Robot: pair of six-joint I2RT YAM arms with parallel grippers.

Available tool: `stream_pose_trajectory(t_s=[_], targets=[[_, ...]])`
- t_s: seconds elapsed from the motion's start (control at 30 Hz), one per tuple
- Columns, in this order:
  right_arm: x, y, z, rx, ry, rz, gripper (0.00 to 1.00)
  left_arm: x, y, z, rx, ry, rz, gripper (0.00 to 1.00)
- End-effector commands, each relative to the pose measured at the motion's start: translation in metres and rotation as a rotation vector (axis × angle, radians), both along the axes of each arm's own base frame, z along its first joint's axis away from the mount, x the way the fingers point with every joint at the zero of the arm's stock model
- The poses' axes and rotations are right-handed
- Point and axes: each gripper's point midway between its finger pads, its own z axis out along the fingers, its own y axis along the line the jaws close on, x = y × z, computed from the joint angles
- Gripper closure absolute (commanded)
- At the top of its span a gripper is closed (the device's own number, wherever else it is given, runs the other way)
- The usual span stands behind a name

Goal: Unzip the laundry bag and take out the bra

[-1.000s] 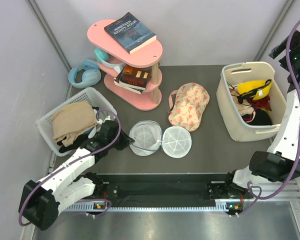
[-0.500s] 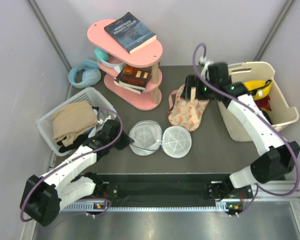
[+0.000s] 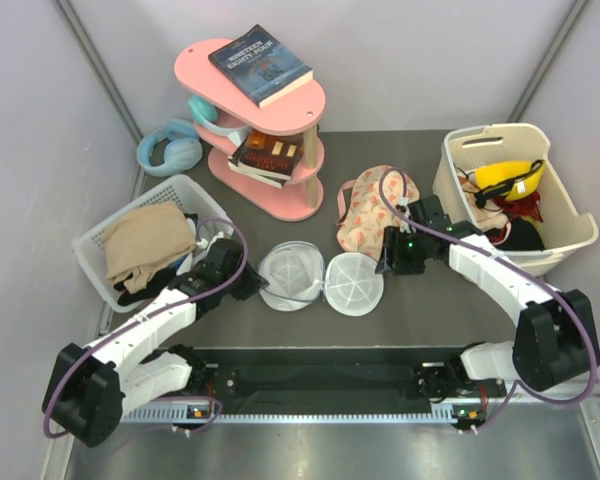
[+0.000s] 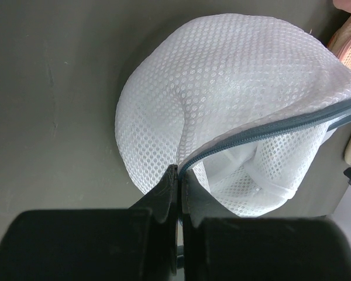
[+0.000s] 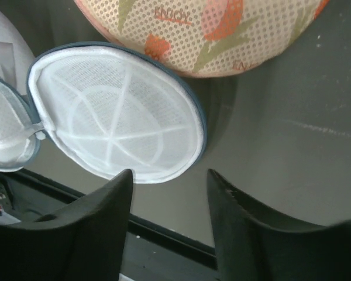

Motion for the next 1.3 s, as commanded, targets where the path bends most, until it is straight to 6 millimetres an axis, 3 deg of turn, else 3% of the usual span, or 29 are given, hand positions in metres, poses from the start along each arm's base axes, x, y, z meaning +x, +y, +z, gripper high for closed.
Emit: stream_pose_trajectory(t_s=[0.0,0.17,0.5,0.77,0.87,1.07,1.27], targets=[[0.024,0.004,-0.006,-0.004,-0.055,-0.012,0.56,0.015,-0.004,0.022,-0.024,-0.085,0.004,1.00],[0.032,0.004,-0.022,-0.021,-0.042,-0.023,0.59,0.013,0.000,0.023,-0.022,-0.088,0.013,1.00],[0.028,0.004,-0.048,-0.039,-0.011,-0.011,0.60,0.008,0.001,0.021,-0.028,-0.080,0.018,1.00],[0.022,0.019,-0.063,-0.020,0.020,0.018,0.63,0.008,0.001,0.021,-0.029,-0.083,0.020,1.00],[0.020,0.022,-0.065,-0.013,0.035,0.031,0.75,0.009,0.001,0.022,-0.030,-0.084,0.022,1.00],[0.026,0.018,-0.038,-0.050,0.008,0.066,0.99,0.009,0.002,0.018,-0.020,-0.077,0.019,1.00],[0.046,0.004,0.012,-0.139,-0.070,0.076,1.00,0.015,-0.002,0.018,-0.014,-0.087,0.000,1.00]])
